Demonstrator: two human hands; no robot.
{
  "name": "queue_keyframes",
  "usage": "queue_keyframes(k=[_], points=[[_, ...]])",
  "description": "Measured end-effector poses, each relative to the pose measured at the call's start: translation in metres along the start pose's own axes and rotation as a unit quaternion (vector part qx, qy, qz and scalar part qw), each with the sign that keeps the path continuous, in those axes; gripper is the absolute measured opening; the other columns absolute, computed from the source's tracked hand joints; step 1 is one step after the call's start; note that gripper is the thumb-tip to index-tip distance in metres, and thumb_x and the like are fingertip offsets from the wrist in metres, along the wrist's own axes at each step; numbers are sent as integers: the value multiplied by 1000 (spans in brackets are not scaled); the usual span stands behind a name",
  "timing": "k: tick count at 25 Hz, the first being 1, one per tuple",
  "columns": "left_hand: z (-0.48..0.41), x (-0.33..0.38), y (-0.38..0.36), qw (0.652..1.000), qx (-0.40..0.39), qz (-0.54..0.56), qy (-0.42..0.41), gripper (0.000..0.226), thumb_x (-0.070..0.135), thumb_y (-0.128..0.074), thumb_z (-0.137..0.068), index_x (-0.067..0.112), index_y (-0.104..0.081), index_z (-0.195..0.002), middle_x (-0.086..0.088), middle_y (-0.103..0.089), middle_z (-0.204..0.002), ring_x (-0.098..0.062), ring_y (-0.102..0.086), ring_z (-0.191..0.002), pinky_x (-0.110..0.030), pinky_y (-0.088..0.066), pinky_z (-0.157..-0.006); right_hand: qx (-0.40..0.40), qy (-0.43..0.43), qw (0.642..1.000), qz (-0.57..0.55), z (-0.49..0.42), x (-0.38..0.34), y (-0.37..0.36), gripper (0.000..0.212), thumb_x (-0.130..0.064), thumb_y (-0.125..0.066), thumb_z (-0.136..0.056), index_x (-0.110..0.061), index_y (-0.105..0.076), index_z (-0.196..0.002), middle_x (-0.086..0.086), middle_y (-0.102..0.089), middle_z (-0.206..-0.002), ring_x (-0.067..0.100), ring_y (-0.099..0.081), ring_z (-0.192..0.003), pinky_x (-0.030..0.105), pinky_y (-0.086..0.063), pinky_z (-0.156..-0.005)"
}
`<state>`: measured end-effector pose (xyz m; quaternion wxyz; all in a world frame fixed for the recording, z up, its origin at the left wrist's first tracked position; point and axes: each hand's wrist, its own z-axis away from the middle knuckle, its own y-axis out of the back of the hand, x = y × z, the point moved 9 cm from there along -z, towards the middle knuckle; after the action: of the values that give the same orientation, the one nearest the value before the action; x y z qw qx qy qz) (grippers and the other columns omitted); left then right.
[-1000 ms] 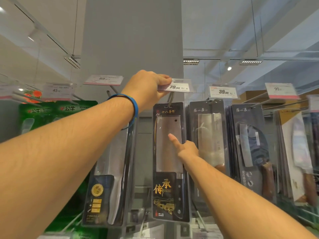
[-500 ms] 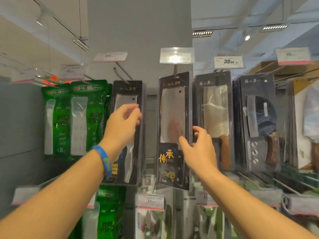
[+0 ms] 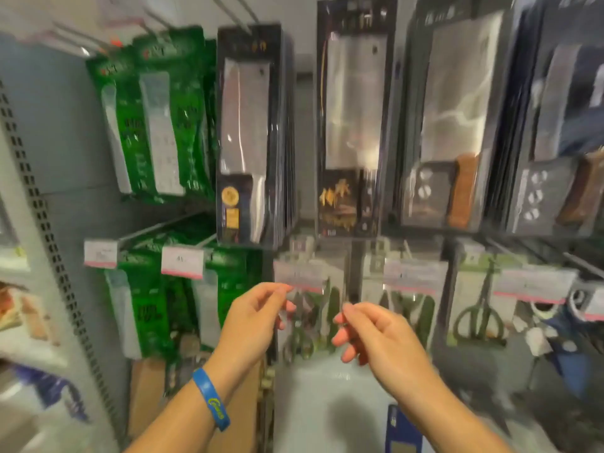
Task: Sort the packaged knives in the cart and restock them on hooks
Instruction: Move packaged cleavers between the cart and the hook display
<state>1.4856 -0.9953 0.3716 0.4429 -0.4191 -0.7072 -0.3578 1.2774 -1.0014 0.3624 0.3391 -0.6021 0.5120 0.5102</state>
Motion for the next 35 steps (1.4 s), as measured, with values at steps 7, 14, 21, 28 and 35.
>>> queue_keyframes(k=[7, 14, 21, 28, 35], points=[[73, -68, 21, 993, 56, -68, 84, 21, 15, -52, -99, 19, -73, -96, 3, -72, -77, -4, -53, -53, -12, -40, -48, -27, -54, 998, -25, 18, 61, 0, 25, -28, -55, -103, -16, -72, -89, 1, -74, -75, 12, -62, -56, 18, -43, -50], [6, -14, 56, 992, 91, -89, 2, 17, 25, -56, -98, 25, -73, -95, 3, -73, -80, -2, -56, -57, -13, -41, -49, -71, 48, 995, -48, -53, 13, -44, 23, -35, -58, -99, -32, -75, -83, -2, -76, -78, 11, -65, -58, 18, -46, -53], [-88, 40, 80, 967, 158, -149, -135, 14, 35, -67, -91, 37, -66, -105, 15, -69, -98, -1, -63, -89, -25, -51, -78, -38, 132, 990, -9, -154, -53, -65, 21, -37, -61, -97, -26, -72, -83, -6, -75, -77, 9, -67, -55, 28, -51, -58], [-162, 111, 70, 912, 245, -229, -235, 112, 79, -70, -60, 39, -20, -151, 14, -28, -155, -6, -24, -145, -40, -28, -117, 33, 240, 959, 146, -218, -160, -49, 13, -44, -56, -98, -36, -60, -107, -14, -67, -81, 7, -69, -79, 31, -52, -72], [-189, 135, 45, 913, 230, -288, -176, 133, 91, -66, -43, 61, 19, -141, 4, 3, -165, -17, -7, -151, -45, -24, -116, 16, 239, 960, 146, -253, -183, -46, 25, -29, -49, -103, -29, -61, -125, -8, -66, -95, 14, -64, -92, 24, -41, -70]])
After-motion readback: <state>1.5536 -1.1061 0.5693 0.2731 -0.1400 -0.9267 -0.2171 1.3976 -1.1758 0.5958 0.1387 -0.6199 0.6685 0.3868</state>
